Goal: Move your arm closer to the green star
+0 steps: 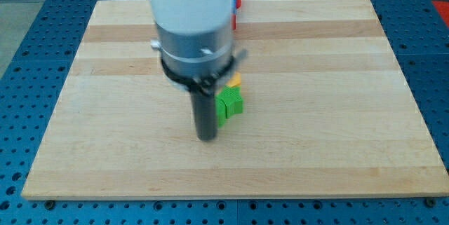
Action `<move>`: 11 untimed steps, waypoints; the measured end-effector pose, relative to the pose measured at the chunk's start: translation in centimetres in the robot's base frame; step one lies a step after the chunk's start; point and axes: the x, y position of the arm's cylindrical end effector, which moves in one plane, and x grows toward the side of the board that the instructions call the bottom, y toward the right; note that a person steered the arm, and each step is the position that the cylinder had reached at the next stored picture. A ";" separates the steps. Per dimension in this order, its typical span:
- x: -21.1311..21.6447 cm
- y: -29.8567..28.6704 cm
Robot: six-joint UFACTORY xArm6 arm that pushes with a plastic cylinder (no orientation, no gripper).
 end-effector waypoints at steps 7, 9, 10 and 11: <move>1.6 -4.7; 0.8 5.8; -0.8 6.5; -3.8 6.8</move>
